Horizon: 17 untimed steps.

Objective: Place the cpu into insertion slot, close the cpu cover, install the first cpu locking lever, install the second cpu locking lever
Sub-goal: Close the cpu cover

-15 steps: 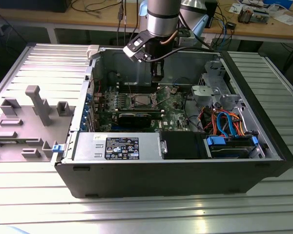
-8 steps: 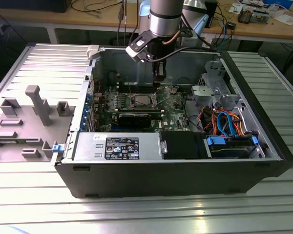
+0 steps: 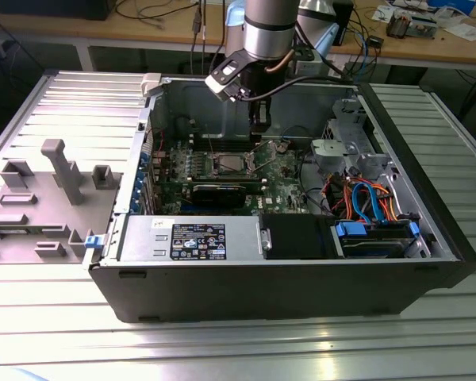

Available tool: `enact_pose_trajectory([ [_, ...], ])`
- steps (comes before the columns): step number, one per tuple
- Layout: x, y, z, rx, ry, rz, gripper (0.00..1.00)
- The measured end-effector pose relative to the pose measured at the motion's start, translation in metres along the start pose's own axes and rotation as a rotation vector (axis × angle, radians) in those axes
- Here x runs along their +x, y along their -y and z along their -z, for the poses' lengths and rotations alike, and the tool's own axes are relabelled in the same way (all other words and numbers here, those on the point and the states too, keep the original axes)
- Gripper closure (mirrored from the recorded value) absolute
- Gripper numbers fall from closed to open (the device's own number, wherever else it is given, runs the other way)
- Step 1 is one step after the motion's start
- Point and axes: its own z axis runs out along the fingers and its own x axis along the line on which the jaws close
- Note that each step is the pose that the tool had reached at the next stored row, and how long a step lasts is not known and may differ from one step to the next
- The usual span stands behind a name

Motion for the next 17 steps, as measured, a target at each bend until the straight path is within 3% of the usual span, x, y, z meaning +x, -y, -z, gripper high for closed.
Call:
enact_pose_trajectory([
  [10,0.0,-0.0086,-0.0001,0.0,0.0,0.0,0.89],
  [17,0.0,-0.011,-0.0001,-0.0001,0.0,0.0,0.89],
])
